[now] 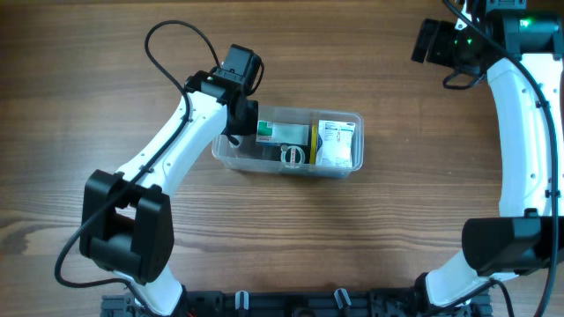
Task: Pack container
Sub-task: 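Carry the spray bottle over the container's left end and lower it, then release the spray bottle and retract the left arm to rest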
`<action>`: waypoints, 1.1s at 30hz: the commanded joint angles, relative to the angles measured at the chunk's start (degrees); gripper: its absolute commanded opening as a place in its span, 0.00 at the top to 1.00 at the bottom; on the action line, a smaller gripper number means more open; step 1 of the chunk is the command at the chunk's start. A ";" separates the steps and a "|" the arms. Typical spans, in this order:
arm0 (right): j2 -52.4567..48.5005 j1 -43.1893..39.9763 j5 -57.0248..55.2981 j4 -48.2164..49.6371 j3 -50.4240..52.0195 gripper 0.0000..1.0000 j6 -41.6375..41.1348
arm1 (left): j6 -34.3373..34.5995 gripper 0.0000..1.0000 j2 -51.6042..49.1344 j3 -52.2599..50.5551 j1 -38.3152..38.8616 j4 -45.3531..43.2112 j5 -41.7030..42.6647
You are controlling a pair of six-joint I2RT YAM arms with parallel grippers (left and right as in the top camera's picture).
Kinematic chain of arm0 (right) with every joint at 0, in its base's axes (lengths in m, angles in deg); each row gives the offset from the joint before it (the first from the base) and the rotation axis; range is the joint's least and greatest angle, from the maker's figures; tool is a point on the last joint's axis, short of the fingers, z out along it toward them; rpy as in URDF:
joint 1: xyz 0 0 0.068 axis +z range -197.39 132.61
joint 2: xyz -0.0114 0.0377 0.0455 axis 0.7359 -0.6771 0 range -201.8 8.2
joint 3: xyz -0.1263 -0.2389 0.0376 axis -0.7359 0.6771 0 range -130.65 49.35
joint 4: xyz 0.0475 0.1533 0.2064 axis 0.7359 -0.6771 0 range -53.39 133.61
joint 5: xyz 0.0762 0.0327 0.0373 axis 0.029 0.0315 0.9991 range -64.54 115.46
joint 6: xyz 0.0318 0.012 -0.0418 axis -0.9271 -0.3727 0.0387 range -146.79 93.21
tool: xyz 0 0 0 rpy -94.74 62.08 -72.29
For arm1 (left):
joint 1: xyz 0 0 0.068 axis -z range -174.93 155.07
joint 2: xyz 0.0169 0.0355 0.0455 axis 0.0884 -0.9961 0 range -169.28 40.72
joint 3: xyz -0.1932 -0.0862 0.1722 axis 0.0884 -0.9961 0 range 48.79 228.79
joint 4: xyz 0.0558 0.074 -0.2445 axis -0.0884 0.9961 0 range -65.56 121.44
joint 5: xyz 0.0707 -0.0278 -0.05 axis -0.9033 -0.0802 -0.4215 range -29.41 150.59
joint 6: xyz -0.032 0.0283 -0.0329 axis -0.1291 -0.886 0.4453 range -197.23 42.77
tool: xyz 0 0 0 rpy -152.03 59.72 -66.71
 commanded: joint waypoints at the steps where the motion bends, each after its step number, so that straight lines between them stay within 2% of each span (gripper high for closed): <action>1: 0.07 0.04 -0.98 0.17 -0.48 0.00 -0.72 | -0.42 0.64 -0.31 0.68 0.15 -0.52 -1.16; 13: 0.07 0.04 -0.98 0.17 -0.48 0.00 -0.74 | -0.44 0.64 -0.39 0.37 0.15 -0.79 -1.16; 20: 0.07 0.04 -1.01 0.17 -0.48 0.00 -0.74 | -0.44 0.36 -0.13 0.79 0.15 -0.90 -1.16; 28: 0.07 0.04 -0.98 0.17 -0.48 0.00 -0.74 | -0.44 0.26 3.28 7.28 0.15 4.50 -1.18; 29: 0.07 0.04 -0.98 0.17 -0.48 0.00 -0.76 | -0.44 0.17 4.04 8.59 0.15 5.86 -1.18; 30: 0.07 0.04 -0.98 0.17 -0.48 0.00 -0.74 | -0.44 0.00 5.18 10.10 0.15 7.61 -1.20; 33: 0.07 0.04 -0.98 0.17 -0.48 0.00 -0.72 | -0.42 0.00 8.70 13.14 0.15 11.63 -2.12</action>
